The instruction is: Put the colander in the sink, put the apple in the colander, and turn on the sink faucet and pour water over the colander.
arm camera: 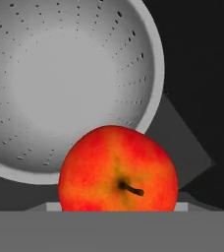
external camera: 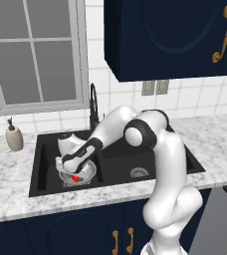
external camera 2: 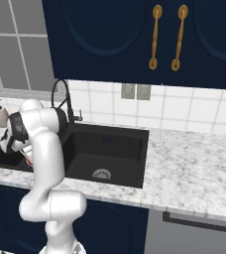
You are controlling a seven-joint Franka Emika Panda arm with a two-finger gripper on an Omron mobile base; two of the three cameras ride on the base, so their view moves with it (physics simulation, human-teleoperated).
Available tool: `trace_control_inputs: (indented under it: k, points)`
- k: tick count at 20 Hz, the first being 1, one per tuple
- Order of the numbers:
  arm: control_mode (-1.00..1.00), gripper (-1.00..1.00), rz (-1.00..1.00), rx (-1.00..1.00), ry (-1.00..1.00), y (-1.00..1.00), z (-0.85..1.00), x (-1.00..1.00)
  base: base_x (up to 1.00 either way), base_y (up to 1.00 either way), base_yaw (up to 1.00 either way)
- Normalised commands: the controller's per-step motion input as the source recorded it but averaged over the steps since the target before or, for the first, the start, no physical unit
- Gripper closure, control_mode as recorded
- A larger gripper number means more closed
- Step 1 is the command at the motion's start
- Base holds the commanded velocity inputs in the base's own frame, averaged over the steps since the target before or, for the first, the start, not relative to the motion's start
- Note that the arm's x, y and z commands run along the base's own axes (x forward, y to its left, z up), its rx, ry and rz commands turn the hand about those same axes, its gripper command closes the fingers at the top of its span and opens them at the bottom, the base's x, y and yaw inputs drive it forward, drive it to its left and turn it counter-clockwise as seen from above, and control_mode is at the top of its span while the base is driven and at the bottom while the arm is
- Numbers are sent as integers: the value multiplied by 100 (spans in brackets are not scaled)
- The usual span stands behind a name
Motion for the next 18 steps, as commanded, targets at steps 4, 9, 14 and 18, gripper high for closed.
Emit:
trace_control_inputs:
  k: [4,9,14,18]
  points:
    - [-100,100,0,0,0,8,-16,18,0,0,0]
    - [-100,100,0,0,0,6,-16,25,0,0,0]
    - [-100,-100,0,0,0,1,-7,23,0,0,0]
    - [-100,-100,0,0,0,0,0,0,0,0,0]
